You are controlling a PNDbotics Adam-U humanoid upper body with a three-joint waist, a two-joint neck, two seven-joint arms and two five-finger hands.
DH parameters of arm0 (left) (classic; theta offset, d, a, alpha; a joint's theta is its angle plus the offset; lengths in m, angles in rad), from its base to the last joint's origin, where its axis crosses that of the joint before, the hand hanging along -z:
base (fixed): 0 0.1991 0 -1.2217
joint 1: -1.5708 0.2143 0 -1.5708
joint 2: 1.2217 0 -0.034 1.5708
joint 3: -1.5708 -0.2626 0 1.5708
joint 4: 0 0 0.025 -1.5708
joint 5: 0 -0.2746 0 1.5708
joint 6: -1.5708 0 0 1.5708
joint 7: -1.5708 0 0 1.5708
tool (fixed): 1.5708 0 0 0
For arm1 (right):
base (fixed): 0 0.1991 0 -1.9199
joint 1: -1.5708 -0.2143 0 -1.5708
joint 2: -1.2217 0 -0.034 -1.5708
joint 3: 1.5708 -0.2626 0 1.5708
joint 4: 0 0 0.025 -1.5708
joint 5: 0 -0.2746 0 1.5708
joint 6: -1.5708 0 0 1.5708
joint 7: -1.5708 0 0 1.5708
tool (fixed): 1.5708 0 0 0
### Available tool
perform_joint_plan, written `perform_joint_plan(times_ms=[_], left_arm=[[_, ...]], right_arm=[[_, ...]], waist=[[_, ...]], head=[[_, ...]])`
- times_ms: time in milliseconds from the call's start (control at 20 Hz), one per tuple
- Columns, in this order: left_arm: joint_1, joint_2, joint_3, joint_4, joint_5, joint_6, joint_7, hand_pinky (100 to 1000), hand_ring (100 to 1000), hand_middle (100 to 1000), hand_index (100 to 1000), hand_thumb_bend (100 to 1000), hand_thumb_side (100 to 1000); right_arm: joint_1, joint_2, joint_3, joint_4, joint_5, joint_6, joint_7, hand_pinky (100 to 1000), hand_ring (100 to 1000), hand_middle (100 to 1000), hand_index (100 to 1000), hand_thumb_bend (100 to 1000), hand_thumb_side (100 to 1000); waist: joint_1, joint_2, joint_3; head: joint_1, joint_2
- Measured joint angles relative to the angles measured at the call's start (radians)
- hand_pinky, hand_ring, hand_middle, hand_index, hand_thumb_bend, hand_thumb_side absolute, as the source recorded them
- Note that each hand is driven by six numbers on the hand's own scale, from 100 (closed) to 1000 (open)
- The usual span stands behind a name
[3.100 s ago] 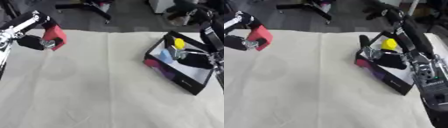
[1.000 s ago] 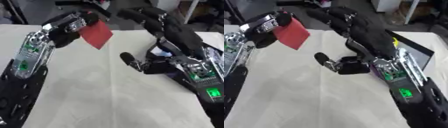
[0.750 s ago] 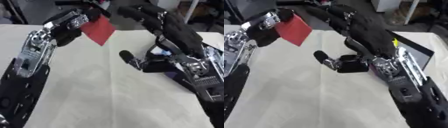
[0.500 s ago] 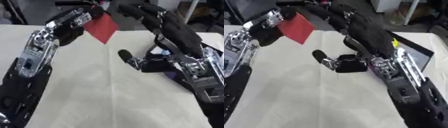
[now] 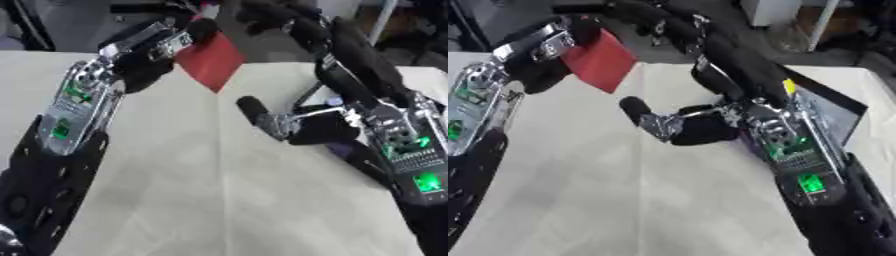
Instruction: Pick up the objects with one hand, pass them to the other hand, and then place them into the box on the other side of the table.
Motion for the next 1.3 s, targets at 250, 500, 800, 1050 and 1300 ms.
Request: perform_joint_plan(times_ms=[250,500,800,1050,1300], left_arm=[[-0.010,-0.008,-0.006,0.001,0.000,-0.008,-0.008,660,456,368,499,100,621],[-0.023,-0.009,-0.014,0.001,-0.001,-0.014,-0.012,662,457,368,499,100,620],[-0.035,-0.012,-0.021,0.000,-0.006,-0.025,-0.012,663,457,368,499,100,611],[-0.042,-0.012,-0.032,-0.008,-0.010,-0.042,-0.018,664,457,368,500,100,600],[-0.042,-0.011,-0.040,-0.012,-0.018,-0.058,-0.031,665,458,367,500,100,595]], right_arm=[[-0.008,0.001,-0.005,0.000,-0.049,0.009,0.023,822,766,821,969,269,420],[-0.008,0.001,-0.006,0.000,-0.055,0.003,0.031,825,770,823,970,274,423],[-0.008,0.001,-0.005,0.000,-0.046,0.000,0.046,834,777,825,969,266,441],[-0.008,0.001,-0.005,0.000,-0.053,0.007,0.073,840,783,824,960,255,462],[-0.008,0.001,-0.011,-0.006,-0.073,0.012,0.104,848,791,831,956,257,472]], waist=[[0.000,0.000,0.000],[0.000,0.000,0.000],[-0.002,0.000,0.000],[0.000,0.000,0.000],[0.001,0.000,-0.001]], head=[[-0.002,0.000],[-0.003,0.000],[-0.003,0.000],[-0.003,0.000],[-0.003,0.000]])
